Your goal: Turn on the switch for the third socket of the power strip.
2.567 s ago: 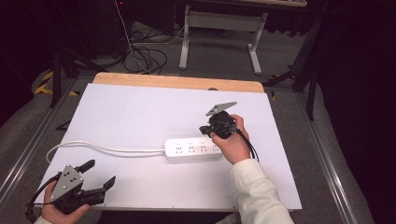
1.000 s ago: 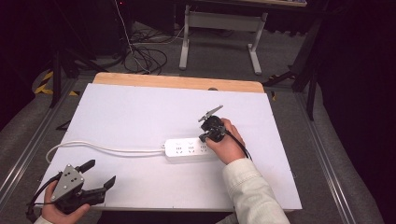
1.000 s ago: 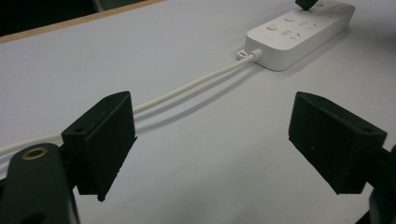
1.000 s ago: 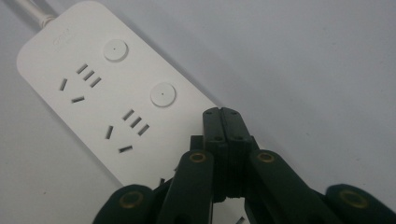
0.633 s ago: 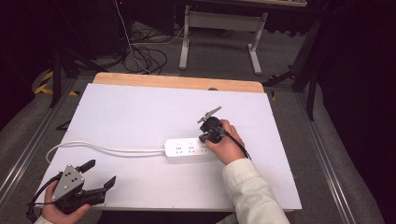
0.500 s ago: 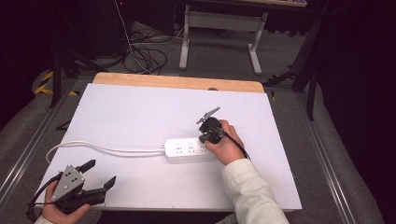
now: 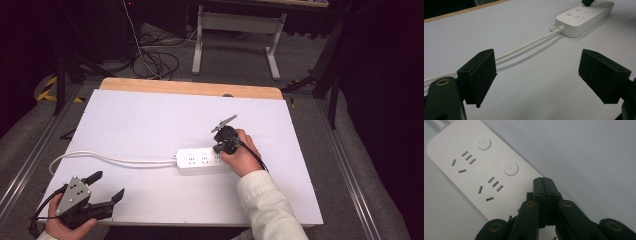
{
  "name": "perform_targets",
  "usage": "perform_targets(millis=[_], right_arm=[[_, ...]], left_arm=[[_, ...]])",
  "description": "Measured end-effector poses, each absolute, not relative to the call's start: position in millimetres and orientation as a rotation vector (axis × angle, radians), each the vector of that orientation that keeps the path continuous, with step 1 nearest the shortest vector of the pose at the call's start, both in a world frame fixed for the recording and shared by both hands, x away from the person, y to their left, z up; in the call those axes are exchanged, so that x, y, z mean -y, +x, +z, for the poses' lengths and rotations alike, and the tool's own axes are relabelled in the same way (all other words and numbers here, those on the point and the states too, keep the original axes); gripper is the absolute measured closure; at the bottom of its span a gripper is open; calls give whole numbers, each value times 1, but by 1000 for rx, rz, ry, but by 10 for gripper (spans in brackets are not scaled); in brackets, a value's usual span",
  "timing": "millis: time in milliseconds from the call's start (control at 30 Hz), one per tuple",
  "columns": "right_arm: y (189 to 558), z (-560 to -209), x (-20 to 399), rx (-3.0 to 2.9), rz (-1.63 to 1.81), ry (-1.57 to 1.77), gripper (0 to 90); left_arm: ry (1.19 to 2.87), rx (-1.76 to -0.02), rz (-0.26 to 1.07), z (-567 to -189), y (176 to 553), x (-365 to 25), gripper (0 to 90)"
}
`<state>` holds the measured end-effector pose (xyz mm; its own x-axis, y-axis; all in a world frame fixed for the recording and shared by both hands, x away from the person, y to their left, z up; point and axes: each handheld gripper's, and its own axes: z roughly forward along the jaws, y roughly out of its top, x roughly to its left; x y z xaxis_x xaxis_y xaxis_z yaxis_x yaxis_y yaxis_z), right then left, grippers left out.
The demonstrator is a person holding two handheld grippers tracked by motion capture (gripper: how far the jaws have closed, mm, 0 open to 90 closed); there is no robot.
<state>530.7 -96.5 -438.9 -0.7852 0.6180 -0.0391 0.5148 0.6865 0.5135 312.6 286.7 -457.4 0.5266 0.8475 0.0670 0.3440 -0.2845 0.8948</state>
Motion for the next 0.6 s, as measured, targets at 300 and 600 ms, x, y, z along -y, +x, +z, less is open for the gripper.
perform_targets(millis=[300, 600], right_arm=[[526, -437, 93, -2656, 697, 867, 900], [514, -417, 92, -2601, 808, 818, 900]], left_arm=[[1859, -991, 695, -458, 313, -287, 151], [1860, -991, 700, -458, 313, -287, 151]])
